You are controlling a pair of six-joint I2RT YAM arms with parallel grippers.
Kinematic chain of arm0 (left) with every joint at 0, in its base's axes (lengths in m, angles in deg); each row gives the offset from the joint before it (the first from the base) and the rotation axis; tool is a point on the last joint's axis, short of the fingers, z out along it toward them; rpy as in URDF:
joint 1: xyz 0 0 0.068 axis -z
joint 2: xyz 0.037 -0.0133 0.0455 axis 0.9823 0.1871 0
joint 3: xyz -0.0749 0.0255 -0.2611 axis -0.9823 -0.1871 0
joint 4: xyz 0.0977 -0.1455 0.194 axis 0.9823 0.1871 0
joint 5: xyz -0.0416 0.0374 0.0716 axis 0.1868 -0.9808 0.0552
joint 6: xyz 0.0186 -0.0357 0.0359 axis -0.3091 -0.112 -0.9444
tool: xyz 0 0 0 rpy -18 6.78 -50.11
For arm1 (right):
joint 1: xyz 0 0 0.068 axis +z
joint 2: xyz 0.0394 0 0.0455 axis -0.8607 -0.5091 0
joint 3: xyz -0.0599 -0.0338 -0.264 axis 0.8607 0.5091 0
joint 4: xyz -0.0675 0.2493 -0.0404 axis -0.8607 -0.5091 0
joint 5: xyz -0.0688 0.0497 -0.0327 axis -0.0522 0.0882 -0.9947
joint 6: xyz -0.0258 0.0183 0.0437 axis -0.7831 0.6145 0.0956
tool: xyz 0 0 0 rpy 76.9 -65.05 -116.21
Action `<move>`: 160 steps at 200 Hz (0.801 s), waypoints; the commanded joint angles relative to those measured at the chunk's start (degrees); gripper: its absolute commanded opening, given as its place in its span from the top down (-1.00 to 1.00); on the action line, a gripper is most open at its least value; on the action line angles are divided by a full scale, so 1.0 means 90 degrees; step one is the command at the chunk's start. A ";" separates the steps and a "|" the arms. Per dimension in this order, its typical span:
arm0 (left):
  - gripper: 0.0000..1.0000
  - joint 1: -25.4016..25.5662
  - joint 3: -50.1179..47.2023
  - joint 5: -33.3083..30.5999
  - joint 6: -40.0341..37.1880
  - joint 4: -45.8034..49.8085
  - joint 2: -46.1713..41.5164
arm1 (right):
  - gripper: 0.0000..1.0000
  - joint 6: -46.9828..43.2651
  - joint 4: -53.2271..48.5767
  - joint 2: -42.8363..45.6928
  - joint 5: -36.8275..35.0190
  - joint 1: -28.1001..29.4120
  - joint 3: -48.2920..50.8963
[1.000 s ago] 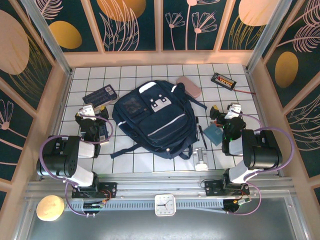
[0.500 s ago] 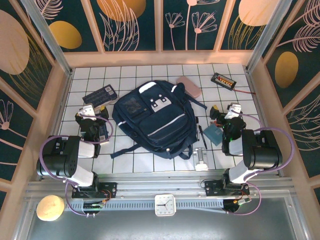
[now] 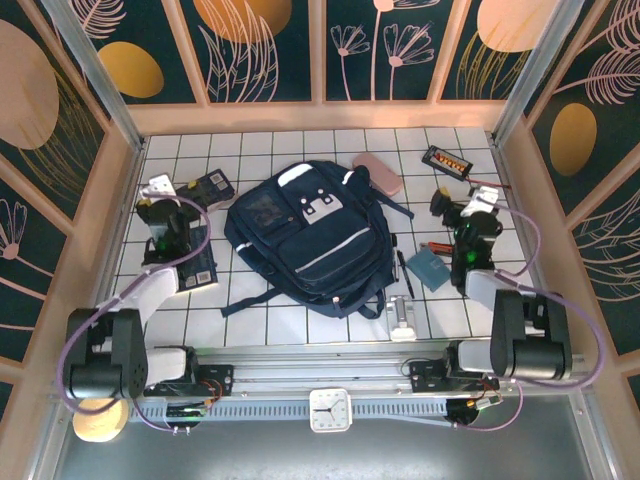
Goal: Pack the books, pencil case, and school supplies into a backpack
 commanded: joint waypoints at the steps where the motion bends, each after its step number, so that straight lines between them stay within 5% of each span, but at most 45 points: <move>1: -0.98 -0.0022 0.0879 0.0115 0.0536 0.2698 -0.0246 | -0.99 0.1117 -0.2909 0.0253 -0.0023 -0.0328 -0.1336; 24: -0.98 -0.0016 0.1563 0.1218 0.0430 0.3801 -0.0400 | -0.99 0.1624 -0.5218 -0.0063 0.0707 -0.0493 -0.3049; 67: -0.98 0.0311 0.1887 0.2197 0.0422 0.4652 -0.1125 | -0.91 0.2315 -0.6893 -0.0039 0.2409 -0.0109 -0.4350; 123: -0.97 0.1628 0.1793 0.2800 0.1012 0.5498 -0.0993 | -0.91 0.2542 -0.8632 -0.0606 0.2508 0.1902 -0.4808; 160: -0.97 0.2556 0.1946 0.2591 0.0784 0.5674 -0.0702 | -0.89 0.3024 -0.8701 -0.0898 0.2814 0.2490 -0.4215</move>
